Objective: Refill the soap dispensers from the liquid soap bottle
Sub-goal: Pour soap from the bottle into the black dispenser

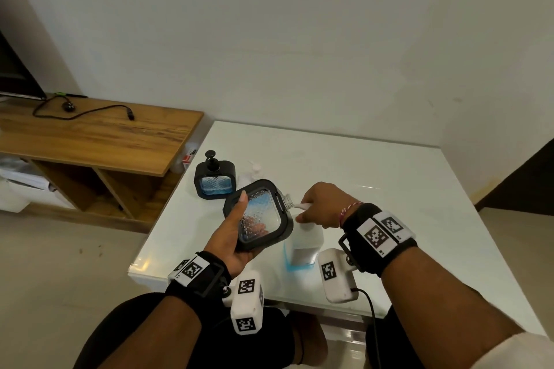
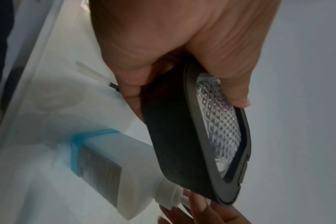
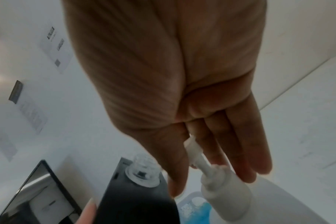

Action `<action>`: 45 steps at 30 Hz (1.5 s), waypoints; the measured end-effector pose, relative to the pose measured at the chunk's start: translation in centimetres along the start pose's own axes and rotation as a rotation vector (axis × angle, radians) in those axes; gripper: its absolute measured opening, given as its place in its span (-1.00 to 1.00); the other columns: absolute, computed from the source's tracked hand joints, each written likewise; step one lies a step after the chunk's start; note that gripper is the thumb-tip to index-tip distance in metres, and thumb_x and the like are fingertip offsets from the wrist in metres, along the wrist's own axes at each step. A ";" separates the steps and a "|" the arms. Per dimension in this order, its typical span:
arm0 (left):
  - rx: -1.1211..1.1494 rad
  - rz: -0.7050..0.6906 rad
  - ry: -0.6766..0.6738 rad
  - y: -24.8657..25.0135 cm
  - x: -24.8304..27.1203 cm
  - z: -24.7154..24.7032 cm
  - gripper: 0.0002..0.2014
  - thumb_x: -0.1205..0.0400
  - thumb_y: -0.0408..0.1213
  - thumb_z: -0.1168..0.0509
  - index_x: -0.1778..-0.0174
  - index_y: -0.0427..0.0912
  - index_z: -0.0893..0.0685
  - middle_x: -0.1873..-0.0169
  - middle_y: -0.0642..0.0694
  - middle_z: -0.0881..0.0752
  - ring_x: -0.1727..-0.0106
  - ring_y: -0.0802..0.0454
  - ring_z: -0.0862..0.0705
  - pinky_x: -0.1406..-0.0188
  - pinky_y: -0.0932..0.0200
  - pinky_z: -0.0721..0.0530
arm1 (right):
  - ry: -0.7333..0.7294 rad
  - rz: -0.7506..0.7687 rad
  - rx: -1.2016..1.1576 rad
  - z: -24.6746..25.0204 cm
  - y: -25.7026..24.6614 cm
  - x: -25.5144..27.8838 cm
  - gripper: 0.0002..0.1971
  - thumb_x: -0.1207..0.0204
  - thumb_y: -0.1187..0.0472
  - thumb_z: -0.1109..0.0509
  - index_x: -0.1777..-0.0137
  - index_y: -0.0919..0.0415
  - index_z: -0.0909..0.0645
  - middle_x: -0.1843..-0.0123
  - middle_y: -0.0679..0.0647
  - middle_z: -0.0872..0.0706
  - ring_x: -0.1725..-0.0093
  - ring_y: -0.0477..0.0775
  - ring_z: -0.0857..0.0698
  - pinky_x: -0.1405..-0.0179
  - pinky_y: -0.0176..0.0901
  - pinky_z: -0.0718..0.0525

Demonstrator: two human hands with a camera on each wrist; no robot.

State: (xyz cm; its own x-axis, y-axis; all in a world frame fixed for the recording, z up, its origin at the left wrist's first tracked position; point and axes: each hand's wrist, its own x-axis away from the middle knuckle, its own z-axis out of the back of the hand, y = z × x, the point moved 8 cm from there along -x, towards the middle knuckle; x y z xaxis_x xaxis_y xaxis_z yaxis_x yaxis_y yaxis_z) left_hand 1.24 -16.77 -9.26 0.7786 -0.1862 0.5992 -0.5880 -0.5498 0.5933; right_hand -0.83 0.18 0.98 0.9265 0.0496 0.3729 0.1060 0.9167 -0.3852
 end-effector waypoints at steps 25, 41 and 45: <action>-0.083 0.022 0.024 -0.8 -2.3 1.8 -0.15 -0.29 0.42 -0.49 -0.44 0.00 -0.71 -0.26 -0.18 -0.82 -0.32 -0.26 -0.77 -0.41 -0.33 -0.67 | 0.132 -0.432 -0.832 -4.4 3.0 -4.5 -0.72 -0.73 0.34 -0.03 -0.32 0.41 -0.46 -0.37 0.35 -0.62 -0.32 0.34 -0.63 -0.28 -0.02 -0.52; -0.049 0.031 0.003 -1.1 -3.3 1.9 -0.17 -0.34 0.40 -0.49 -0.44 -0.03 -0.70 -0.27 -0.21 -0.81 -0.34 -0.28 -0.75 -0.46 -0.36 -0.62 | 0.066 -0.313 -0.684 -4.4 2.4 -4.6 -0.57 -0.76 -0.07 0.02 -0.13 0.28 -0.52 -0.21 0.27 -0.60 -0.21 0.22 -0.57 -0.31 -0.03 -0.43; -0.050 0.052 -0.013 -1.5 -3.5 1.6 -0.13 -0.29 0.40 -0.51 -0.44 -0.05 -0.71 -0.28 -0.23 -0.81 -0.33 -0.31 -0.76 -0.43 -0.40 -0.64 | 0.100 -0.368 -0.531 -4.3 3.7 -4.5 -0.42 -0.74 -0.08 0.00 -0.34 0.42 -0.57 -0.32 0.37 -0.64 -0.34 0.35 -0.60 -0.27 0.00 -0.54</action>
State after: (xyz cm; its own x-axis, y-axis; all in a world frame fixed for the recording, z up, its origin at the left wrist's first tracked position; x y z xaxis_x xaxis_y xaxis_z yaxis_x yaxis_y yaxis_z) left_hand -0.24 -16.65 -13.08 0.7494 -0.2242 0.6230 -0.6377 -0.4976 0.5880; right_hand -3.06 1.65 -5.75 0.8222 -0.2906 0.4894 0.5626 0.5450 -0.6216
